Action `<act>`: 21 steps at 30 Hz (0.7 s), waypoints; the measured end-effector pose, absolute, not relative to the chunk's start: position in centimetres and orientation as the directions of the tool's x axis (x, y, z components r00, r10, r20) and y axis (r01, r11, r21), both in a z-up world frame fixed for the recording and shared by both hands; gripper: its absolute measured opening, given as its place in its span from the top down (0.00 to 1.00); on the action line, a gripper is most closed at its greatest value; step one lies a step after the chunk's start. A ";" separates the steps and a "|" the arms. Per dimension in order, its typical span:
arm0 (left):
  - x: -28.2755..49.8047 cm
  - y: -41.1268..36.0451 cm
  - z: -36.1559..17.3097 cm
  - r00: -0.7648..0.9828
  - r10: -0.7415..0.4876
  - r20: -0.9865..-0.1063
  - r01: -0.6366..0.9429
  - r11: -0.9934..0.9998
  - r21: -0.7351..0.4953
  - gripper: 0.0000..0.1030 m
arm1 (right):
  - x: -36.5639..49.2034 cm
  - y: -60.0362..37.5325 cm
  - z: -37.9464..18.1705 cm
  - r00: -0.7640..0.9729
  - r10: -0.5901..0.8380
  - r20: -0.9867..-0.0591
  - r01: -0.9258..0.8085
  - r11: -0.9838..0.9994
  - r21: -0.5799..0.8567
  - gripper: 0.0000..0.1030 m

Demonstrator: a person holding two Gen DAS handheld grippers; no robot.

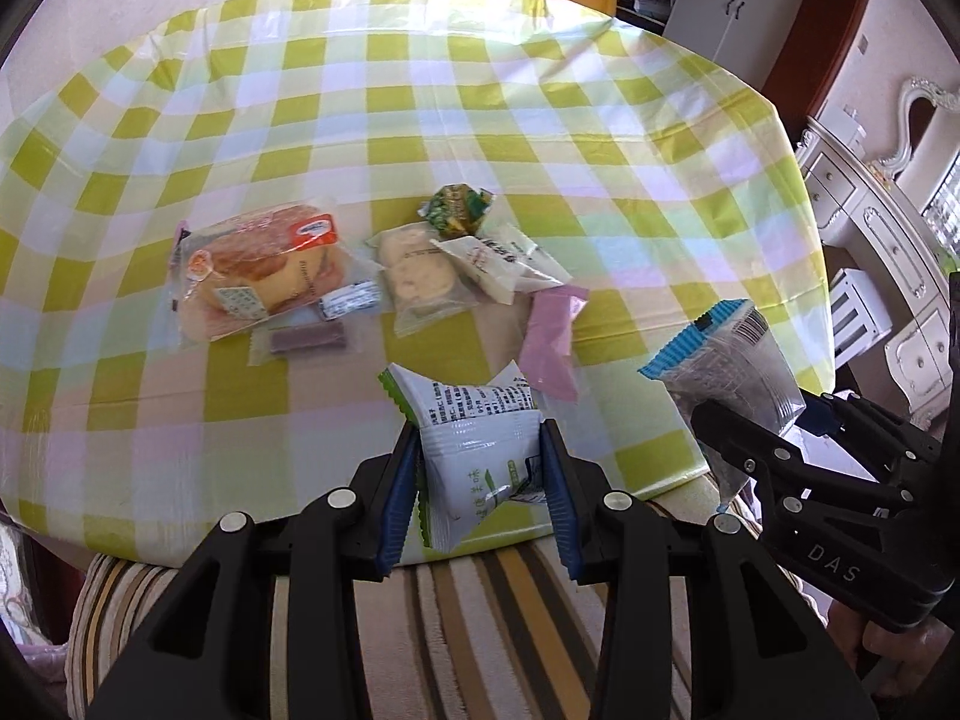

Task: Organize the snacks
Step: 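Carry both packets over the white box and open both tools to drop them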

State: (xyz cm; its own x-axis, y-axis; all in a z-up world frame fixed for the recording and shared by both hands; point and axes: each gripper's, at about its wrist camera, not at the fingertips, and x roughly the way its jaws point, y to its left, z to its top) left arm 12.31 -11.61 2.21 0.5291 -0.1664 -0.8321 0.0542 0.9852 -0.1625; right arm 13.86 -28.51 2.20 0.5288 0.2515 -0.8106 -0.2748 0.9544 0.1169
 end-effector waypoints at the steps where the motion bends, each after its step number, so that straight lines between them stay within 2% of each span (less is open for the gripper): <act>1: 12.3 -12.2 2.2 0.527 -0.170 -0.833 0.065 0.985 -0.160 0.63 | 13.7 -28.9 2.2 0.530 0.249 -0.811 -0.268 0.956 0.118 0.47; 9: 12.2 -16.5 2.5 0.508 -0.205 -0.837 0.160 0.977 -0.143 0.63 | 12.7 -32.3 1.8 0.539 0.212 -0.815 -0.206 0.972 0.116 0.47; 21: 11.6 -27.1 2.4 0.404 -0.371 -0.836 0.422 0.887 -0.189 0.63 | 10.7 -41.1 -0.1 0.525 0.060 -0.849 0.008 0.997 0.075 0.47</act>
